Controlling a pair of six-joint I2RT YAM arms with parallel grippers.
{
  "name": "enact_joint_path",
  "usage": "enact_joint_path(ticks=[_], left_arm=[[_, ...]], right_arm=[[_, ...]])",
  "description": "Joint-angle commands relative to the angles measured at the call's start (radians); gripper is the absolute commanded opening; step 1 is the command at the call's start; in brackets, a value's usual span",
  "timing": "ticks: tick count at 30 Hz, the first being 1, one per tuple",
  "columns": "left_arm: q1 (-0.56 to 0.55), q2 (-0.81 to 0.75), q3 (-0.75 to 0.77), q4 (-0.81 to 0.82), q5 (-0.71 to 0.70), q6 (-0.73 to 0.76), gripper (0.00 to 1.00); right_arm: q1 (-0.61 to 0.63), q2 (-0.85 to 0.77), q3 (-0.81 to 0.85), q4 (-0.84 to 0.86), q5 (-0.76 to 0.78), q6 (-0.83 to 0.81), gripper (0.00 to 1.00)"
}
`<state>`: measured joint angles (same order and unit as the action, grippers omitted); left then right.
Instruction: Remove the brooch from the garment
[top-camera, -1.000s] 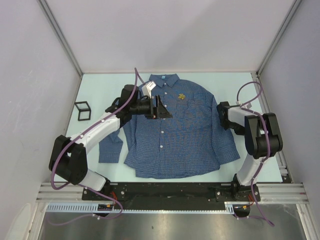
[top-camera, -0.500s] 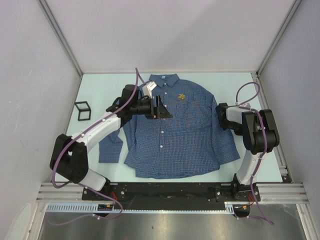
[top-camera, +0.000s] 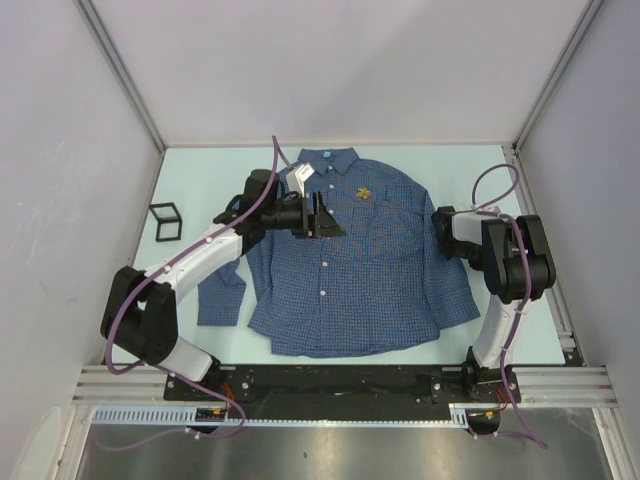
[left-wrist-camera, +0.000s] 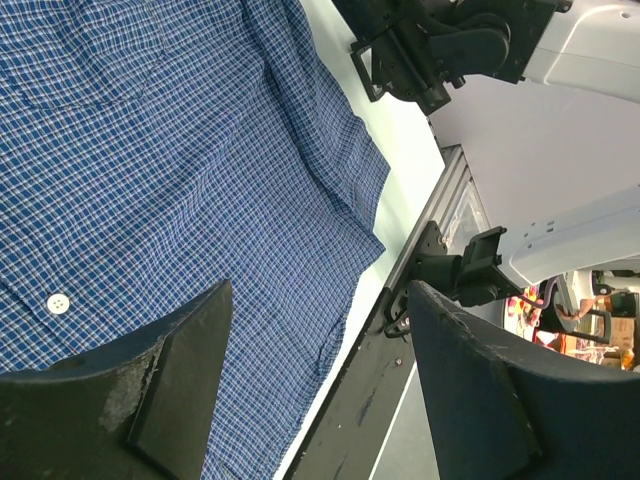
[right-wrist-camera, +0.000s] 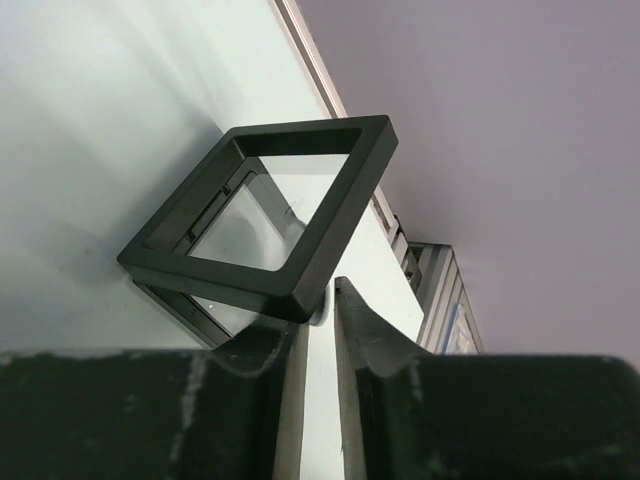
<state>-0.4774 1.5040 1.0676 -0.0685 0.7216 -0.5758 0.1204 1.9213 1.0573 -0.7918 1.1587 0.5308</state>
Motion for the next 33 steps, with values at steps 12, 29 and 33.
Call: enact_joint_path(ticks=[12,29,33], left_arm=[[-0.006,-0.065,-0.035,0.064,0.029,-0.002,0.75],[-0.032,-0.159,-0.035,-0.002,-0.057,0.063,0.79],[-0.03,-0.145,-0.043,-0.008,-0.1,0.08,0.77]], right_arm=[[0.097,-0.054,0.029,-0.029,0.015,0.041,0.63],[0.265,-0.421,0.038,0.12,-0.546,-0.029,0.78],[0.311,-0.452,0.035,0.32,-0.711,-0.028,0.76]])
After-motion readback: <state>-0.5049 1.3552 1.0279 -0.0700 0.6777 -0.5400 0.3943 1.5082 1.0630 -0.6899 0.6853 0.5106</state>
